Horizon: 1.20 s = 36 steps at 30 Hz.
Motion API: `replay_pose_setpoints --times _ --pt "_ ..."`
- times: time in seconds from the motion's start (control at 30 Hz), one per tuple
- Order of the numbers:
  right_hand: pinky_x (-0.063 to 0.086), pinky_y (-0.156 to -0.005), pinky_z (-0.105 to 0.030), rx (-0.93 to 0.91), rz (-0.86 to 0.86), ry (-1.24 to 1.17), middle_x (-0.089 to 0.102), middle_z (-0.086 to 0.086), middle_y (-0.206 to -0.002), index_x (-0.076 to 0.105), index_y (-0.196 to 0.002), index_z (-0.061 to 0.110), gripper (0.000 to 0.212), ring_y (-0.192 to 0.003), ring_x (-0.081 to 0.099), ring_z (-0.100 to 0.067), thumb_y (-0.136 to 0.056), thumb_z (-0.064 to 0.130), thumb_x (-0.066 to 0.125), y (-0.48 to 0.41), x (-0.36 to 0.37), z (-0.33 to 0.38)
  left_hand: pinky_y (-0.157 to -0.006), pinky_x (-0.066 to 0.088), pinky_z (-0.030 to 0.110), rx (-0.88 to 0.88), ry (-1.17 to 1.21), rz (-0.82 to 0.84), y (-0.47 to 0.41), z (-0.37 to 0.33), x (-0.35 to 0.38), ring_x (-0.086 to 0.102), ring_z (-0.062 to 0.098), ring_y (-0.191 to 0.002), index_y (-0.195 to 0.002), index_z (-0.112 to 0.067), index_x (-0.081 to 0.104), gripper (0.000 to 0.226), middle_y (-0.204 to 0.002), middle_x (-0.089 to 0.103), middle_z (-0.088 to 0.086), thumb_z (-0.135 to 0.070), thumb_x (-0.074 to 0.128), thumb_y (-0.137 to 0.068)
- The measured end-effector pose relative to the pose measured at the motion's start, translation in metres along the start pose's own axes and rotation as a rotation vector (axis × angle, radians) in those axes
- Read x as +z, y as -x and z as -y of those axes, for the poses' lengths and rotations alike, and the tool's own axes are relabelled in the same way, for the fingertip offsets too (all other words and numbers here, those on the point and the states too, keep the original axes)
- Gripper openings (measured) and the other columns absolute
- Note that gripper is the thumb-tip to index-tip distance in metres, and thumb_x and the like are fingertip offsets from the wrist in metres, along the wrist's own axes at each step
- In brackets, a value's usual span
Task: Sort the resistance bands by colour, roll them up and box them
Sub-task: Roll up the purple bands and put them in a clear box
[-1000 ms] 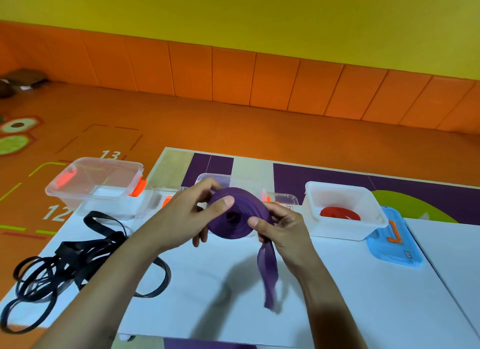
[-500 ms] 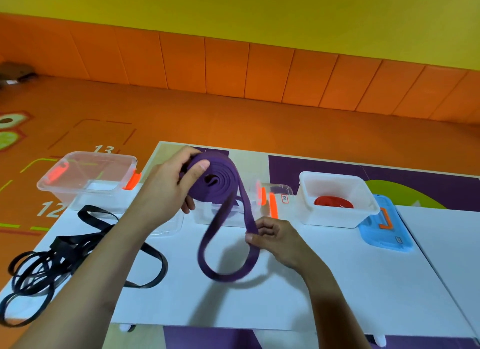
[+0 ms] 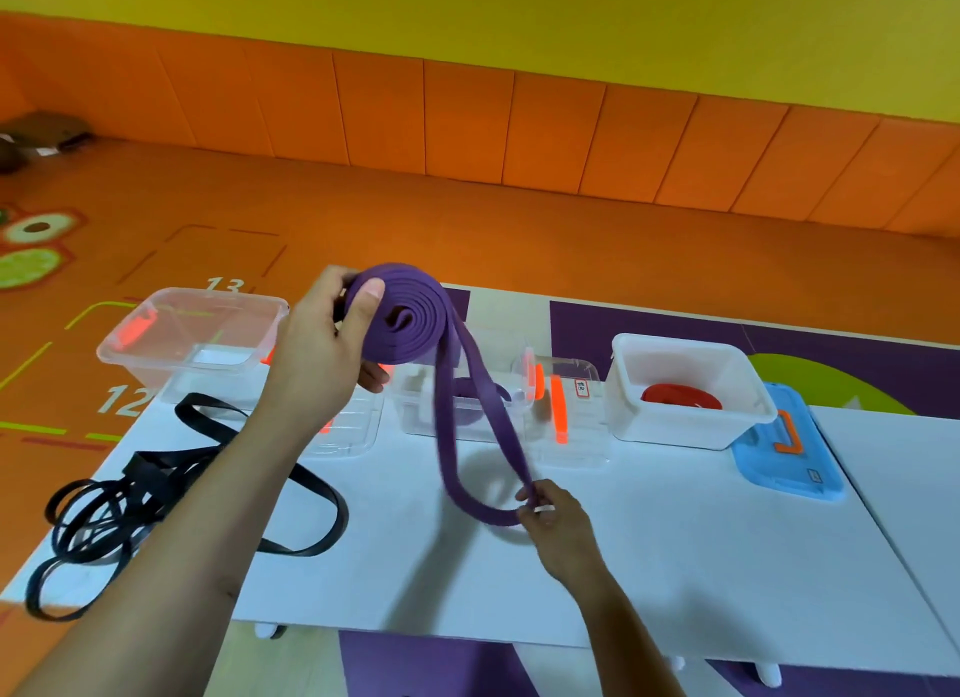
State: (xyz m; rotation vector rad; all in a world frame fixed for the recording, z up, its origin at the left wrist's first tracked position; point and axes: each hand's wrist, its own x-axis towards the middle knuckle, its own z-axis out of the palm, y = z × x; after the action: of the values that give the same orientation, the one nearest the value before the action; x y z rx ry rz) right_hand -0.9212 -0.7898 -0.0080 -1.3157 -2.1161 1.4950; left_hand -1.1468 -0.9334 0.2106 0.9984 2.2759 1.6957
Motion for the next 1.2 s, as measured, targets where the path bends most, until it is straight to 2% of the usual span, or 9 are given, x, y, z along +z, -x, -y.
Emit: replay_pose_setpoints --times 0.13,0.33,0.53,0.63,0.73,0.83,1.0,1.07,1.2 --pt "0.05 -0.062 -0.025 0.076 -0.212 -0.102 0.071 0.004 -0.091 0.065 -0.09 0.023 0.009 -0.08 0.07 -0.018 -0.096 0.016 0.063 -0.007 -0.008 0.002 -0.044 0.058 0.044 -0.034 0.023 -0.029 0.003 0.003 0.004 0.068 0.03 -0.046 -0.118 -0.018 0.053 0.027 -0.093 0.071 0.007 -0.041 0.043 -0.107" --pt "0.059 -0.065 -0.032 0.13 -0.21 -0.196 0.075 -0.004 -0.093 0.067 -0.093 0.021 0.011 -0.079 0.07 -0.024 -0.097 0.011 0.064 -0.01 -0.009 -0.001 -0.041 0.057 0.039 -0.057 0.106 -0.081 0.001 0.0 0.003 0.067 0.035 -0.047 -0.115 -0.017 0.053 0.026 -0.092 0.071 0.007 -0.04 0.044 -0.107" --pt "0.053 -0.083 -0.031 0.366 -0.098 -0.984 0.074 -0.013 -0.107 0.067 -0.111 0.006 0.021 -0.092 0.072 -0.023 -0.09 0.009 0.072 -0.001 -0.026 -0.007 -0.04 0.055 0.031 -0.094 0.137 -0.119 -0.001 0.006 0.001 0.067 0.035 -0.047 -0.117 -0.015 0.053 0.029 -0.093 0.072 0.005 -0.041 0.044 -0.107" --pt "0.043 -0.064 -0.022 0.415 0.031 -1.138 0.07 -0.005 -0.119 0.067 -0.113 0.01 0.023 -0.072 0.064 -0.01 -0.092 0.02 0.066 0.003 -0.028 -0.019 -0.041 0.057 0.035 -0.114 0.142 -0.127 -0.003 0.015 -0.001 0.067 0.036 -0.047 -0.116 -0.017 0.053 0.029 -0.096 0.071 0.008 -0.043 0.044 -0.107" --pt "0.03 -0.048 -0.02 0.398 0.152 -1.255 0.065 0.004 -0.105 0.066 -0.111 0.014 0.042 -0.054 0.034 -0.008 -0.075 0.026 0.084 0.009 -0.025 -0.028 -0.044 0.059 0.039 -0.132 0.126 -0.108 -0.002 0.02 0.0 0.068 0.035 -0.049 -0.117 -0.02 0.052 0.029 -0.097 0.072 0.008 -0.045 0.044 -0.106" --pt "0.029 -0.042 -0.018 0.338 0.296 -1.492 0.065 0.005 -0.09 0.073 -0.095 0.012 0.048 -0.043 0.032 -0.006 -0.056 0.014 0.101 0.019 -0.029 -0.033 -0.045 0.059 0.037 -0.149 0.115 -0.104 -0.002 0.026 0.002 0.069 0.034 -0.05 -0.118 -0.02 0.053 0.032 -0.1 0.072 0.008 -0.048 0.043 -0.105" --pt "0.025 -0.044 -0.024 0.347 0.342 -1.528 0.044 0.004 -0.063 0.066 -0.082 0.01 0.019 -0.038 0.03 -0.01 -0.079 0.02 0.081 0.023 -0.037 -0.042 -0.046 0.059 0.039 -0.174 0.157 -0.097 -0.002 0.029 0.005 0.068 0.03 -0.046 -0.117 -0.018 0.055 0.032 -0.097 0.072 0.008 -0.046 0.044 -0.106" --pt "0.019 -0.048 -0.027 0.414 0.274 -1.464 0.035 0.002 -0.062 0.053 -0.071 0.014 0.029 -0.04 0.026 -0.013 -0.089 0.032 0.067 0.021 -0.036 -0.044 -0.045 0.059 0.041 -0.171 0.169 -0.074 0.0 0.025 0.005 0.067 0.032 -0.045 -0.116 -0.016 0.055 0.03 -0.092 0.072 0.012 -0.043 0.045 -0.106" --pt "0.016 -0.052 -0.027 0.495 0.161 -1.272 0.056 -0.006 -0.078 0.055 -0.078 0.01 0.03 -0.045 0.024 -0.014 -0.092 0.035 0.064 0.016 -0.032 -0.041 -0.045 0.059 0.047 -0.126 0.155 0.084 0.009 0.01 0.01 0.068 0.039 -0.049 -0.108 -0.022 0.057 0.017 -0.089 0.072 0.011 -0.035 0.046 -0.107"
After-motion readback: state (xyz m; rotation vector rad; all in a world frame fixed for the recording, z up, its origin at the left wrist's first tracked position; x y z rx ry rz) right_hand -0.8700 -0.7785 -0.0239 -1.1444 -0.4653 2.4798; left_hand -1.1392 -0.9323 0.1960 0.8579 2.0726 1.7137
